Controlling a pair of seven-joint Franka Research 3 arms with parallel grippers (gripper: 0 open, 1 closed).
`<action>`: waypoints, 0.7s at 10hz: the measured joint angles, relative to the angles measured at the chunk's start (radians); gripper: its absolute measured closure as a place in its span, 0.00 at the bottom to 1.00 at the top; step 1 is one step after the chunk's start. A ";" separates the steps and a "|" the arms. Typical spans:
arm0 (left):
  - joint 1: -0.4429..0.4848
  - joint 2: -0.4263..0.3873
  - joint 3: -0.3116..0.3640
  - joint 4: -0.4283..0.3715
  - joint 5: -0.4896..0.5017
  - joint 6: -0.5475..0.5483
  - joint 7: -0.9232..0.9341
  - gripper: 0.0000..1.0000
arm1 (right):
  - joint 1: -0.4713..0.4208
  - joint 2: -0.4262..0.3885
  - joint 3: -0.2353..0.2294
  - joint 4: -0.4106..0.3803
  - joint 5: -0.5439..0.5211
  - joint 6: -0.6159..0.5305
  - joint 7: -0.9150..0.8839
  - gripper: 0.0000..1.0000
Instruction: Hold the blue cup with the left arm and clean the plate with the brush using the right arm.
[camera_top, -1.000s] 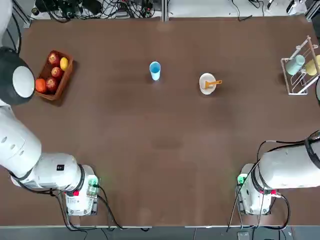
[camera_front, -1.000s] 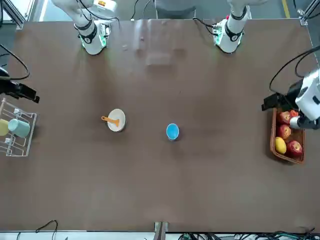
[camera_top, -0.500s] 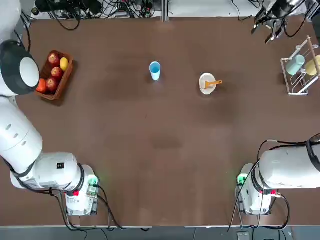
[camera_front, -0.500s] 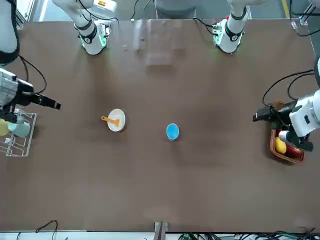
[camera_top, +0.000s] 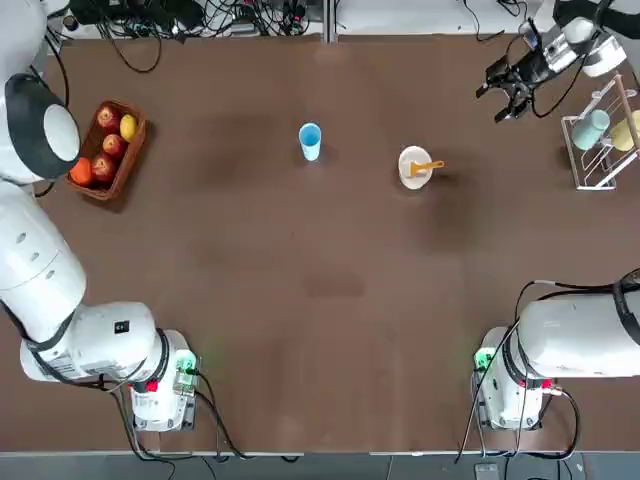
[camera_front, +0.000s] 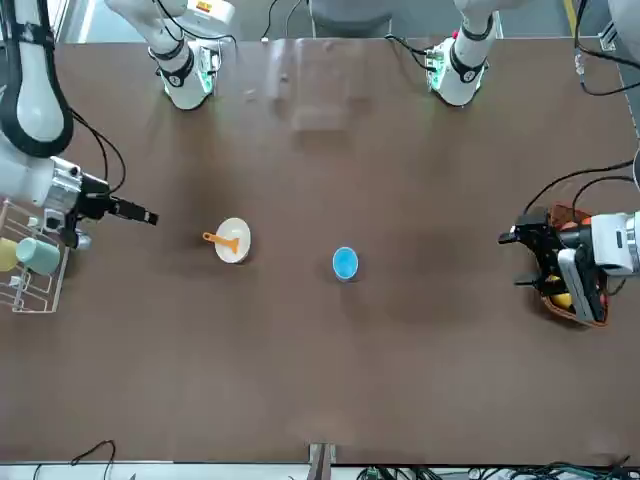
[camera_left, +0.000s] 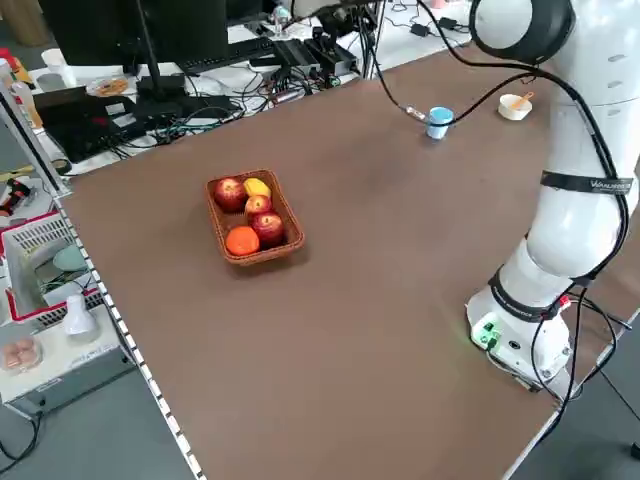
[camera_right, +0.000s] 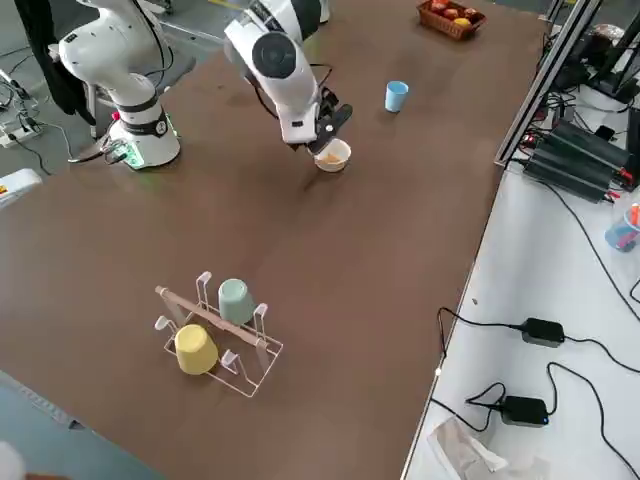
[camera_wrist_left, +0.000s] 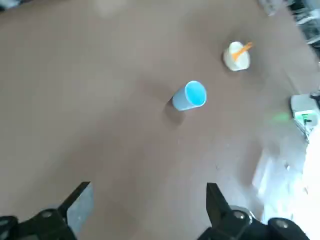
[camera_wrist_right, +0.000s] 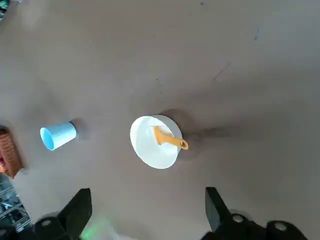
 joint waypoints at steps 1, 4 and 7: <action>0.004 0.047 0.000 -0.006 -0.056 0.000 0.114 0.00 | -0.002 -0.001 0.000 -0.044 0.070 0.032 -0.070 0.00; -0.002 0.217 -0.007 -0.018 -0.232 0.003 0.512 0.00 | -0.002 0.002 0.002 -0.229 0.375 0.174 -0.446 0.00; -0.020 0.304 -0.014 -0.048 -0.349 0.007 0.722 0.00 | 0.020 0.046 0.009 -0.275 0.471 0.208 -0.614 0.00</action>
